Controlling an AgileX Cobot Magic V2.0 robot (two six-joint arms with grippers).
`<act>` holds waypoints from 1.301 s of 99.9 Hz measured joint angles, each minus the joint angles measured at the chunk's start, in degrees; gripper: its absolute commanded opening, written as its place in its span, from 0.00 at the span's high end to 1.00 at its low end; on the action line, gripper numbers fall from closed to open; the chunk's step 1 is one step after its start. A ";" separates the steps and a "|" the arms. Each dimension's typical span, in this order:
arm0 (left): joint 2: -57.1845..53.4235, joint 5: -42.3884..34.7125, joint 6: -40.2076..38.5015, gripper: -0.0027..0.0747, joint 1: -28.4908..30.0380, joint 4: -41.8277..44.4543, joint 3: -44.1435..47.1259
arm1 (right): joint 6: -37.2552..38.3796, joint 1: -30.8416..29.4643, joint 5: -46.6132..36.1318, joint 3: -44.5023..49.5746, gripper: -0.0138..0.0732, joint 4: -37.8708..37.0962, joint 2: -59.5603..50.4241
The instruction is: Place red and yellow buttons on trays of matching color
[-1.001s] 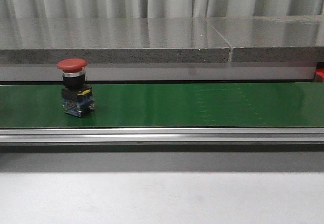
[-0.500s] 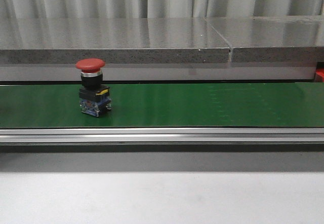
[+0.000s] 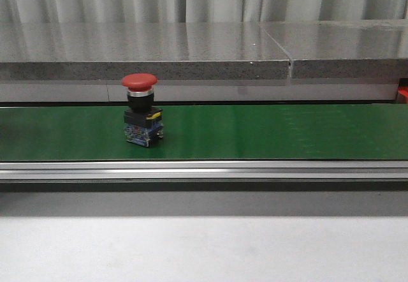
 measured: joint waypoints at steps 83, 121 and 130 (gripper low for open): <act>-28.87 -18.26 18.71 0.14 0.00 -17.42 13.45 | 0.00 0.00 0.00 0.00 0.92 0.00 0.00; -56.63 -29.53 33.70 0.42 -0.66 -31.71 40.73 | 0.00 0.00 0.00 0.00 0.92 0.00 0.00; -61.90 -31.41 34.59 0.63 -2.26 -32.57 45.48 | 0.00 0.00 0.00 0.00 0.92 0.00 0.00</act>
